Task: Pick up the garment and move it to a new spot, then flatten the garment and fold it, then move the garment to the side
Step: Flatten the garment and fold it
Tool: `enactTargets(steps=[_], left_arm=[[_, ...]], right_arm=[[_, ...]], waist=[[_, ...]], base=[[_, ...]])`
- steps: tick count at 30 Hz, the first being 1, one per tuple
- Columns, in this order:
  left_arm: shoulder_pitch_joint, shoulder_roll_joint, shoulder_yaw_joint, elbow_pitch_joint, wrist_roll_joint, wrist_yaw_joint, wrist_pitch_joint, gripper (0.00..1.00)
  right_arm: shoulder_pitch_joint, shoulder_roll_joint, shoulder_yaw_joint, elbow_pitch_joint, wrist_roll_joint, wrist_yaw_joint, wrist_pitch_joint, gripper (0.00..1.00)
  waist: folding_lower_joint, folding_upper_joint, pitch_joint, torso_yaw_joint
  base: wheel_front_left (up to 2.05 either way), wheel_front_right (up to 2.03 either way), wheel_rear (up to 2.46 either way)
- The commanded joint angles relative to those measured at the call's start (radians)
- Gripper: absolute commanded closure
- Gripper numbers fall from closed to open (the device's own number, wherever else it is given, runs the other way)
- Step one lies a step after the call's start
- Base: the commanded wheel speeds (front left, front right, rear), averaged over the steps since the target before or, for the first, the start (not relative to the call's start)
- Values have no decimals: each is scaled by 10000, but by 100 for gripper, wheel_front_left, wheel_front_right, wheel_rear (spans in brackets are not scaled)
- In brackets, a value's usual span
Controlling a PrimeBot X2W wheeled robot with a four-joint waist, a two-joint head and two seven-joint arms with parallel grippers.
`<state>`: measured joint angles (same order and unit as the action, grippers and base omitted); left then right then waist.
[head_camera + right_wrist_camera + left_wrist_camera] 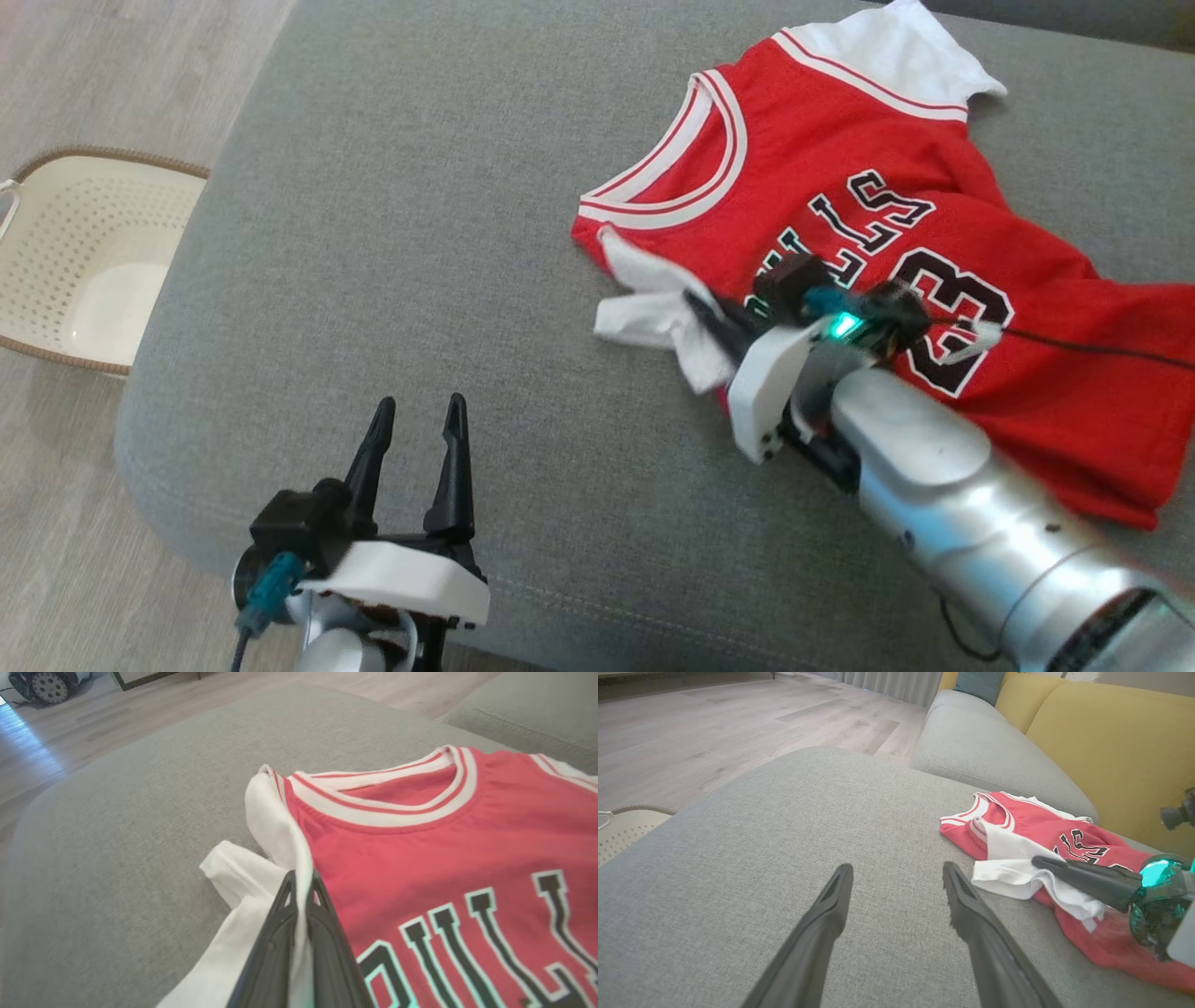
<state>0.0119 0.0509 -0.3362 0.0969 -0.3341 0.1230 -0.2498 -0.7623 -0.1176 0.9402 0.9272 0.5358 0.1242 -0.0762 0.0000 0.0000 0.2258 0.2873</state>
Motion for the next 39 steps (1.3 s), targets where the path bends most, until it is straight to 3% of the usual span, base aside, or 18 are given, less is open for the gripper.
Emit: enactTargets(steps=[1,2,16,27,39], left_arm=[[-420,-7,343,-341,88,2,-120,0],[-425,-7,351,-342,85,11,-120,0],[-487,-7,461,-221,175,-103,-120,0],[-971,-7,151,760,191,-334,-120,0],[-2242,4,431,2566,-24,-416,-120,0]], right_arm=[[-398,176,-105,26,-25,65,-254,36],[-442,226,-140,185,3,65,-377,0],[-554,233,-656,311,374,65,-1739,0],[801,-275,-3380,-1512,-797,65,-1852,0],[2506,134,-5289,-3680,-2408,65,-1850,0]], waist=[[0,0,44,4],[0,0,60,-13],[0,0,24,-1225],[0,0,-122,-2160],[0,0,233,-3131]], base=[[0,0,0],[0,0,0],[0,0,0],[0,0,0],[0,0,0]])
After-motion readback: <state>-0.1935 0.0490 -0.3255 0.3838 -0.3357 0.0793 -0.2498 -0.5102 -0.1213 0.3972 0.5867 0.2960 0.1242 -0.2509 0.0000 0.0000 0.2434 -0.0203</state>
